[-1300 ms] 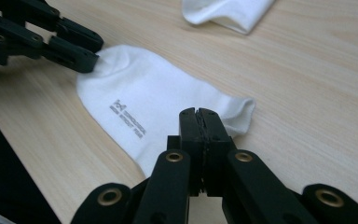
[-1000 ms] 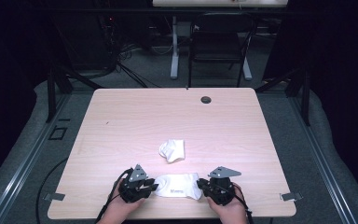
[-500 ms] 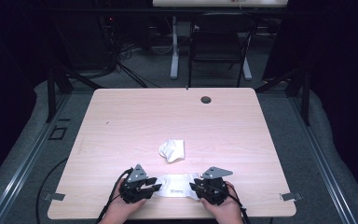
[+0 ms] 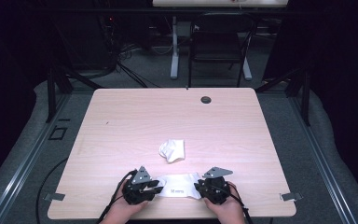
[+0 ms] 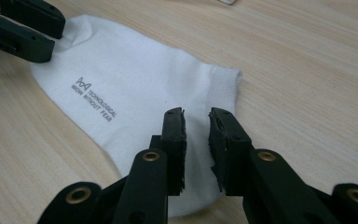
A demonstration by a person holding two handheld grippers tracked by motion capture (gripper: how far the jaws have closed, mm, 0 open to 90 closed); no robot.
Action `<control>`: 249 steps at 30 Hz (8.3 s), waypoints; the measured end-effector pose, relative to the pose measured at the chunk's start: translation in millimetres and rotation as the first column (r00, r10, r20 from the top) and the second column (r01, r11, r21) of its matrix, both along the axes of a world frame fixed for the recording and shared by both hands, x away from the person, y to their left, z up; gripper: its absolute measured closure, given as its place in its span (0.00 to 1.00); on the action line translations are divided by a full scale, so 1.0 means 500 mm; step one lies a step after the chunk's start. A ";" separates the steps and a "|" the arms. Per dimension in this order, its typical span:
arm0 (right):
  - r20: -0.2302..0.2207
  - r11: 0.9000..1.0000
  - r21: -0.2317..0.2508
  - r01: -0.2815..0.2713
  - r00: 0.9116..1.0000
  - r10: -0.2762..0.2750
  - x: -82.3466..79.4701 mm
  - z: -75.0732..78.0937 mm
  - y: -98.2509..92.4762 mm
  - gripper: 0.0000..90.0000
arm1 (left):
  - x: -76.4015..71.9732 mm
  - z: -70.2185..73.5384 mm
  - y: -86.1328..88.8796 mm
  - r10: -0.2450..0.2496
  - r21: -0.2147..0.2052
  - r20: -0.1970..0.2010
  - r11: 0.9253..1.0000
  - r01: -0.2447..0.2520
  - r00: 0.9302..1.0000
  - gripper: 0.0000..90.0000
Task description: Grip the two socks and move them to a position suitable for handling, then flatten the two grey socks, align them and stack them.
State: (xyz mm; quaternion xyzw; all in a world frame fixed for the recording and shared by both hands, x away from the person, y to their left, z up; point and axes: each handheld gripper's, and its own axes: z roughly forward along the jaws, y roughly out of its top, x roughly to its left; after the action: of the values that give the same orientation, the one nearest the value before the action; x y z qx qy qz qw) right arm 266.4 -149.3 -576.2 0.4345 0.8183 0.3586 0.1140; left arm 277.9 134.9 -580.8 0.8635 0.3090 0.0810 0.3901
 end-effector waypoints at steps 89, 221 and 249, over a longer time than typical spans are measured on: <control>0.103 0.989 -0.141 0.040 0.994 -0.026 0.215 0.034 0.234 0.91 | 0.032 0.031 0.105 0.221 -0.072 -0.011 0.973 -0.221 0.975 0.51; 0.036 0.985 0.111 0.130 0.990 -0.135 0.193 0.027 -0.020 0.68 | 0.223 0.022 -0.004 0.268 0.055 0.000 0.962 -0.267 0.964 0.60; -0.005 0.993 0.082 0.081 0.997 -0.081 0.197 0.010 0.002 0.95 | 0.209 0.011 -0.016 0.233 0.067 -0.006 0.970 -0.232 0.973 0.93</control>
State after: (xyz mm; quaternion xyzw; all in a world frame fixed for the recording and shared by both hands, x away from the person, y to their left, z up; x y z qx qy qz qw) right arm 365.0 -148.4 -571.4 0.4720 0.7846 0.3867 0.1097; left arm 382.3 127.1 -575.4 0.8343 0.4078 0.1302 0.3473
